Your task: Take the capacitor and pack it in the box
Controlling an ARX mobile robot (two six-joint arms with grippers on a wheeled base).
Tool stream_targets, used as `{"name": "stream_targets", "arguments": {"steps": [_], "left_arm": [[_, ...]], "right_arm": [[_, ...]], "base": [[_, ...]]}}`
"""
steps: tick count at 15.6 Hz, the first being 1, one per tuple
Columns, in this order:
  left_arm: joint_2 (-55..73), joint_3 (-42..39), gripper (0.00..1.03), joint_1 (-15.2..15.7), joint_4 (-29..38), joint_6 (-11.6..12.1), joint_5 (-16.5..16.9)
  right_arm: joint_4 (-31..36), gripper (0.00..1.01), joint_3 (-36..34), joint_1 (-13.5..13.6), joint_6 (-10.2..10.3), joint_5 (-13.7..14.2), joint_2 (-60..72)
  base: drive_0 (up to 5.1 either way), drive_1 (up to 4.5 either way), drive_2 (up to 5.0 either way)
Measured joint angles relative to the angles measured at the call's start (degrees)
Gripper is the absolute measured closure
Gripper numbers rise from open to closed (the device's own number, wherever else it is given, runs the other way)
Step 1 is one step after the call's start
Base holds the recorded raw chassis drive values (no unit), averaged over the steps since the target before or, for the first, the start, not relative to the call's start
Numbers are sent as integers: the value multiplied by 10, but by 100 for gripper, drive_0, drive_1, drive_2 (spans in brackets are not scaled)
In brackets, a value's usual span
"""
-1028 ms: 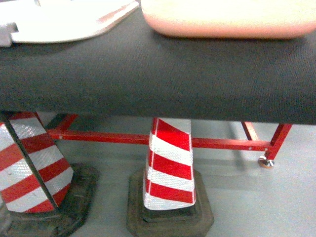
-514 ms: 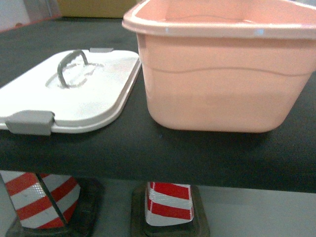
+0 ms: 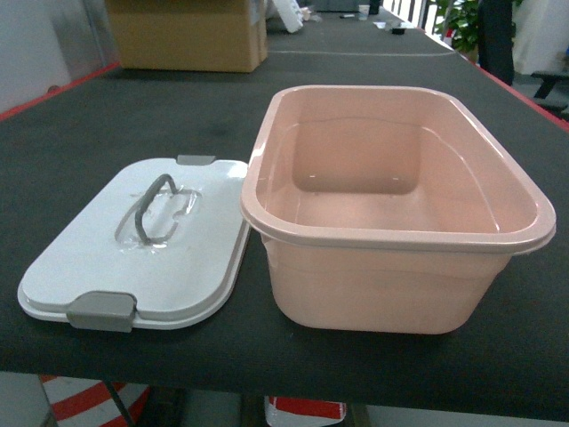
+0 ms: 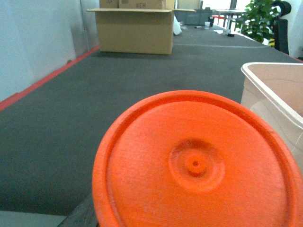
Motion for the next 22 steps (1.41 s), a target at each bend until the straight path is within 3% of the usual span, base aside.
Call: {"name": "stream_targets", "arguments": {"steps": [22], "left_arm": [[0, 0, 59, 0, 2, 0, 1]], "right_arm": [[1, 3, 0, 0, 0, 0, 0]], "base": [[0, 0, 0]]}}
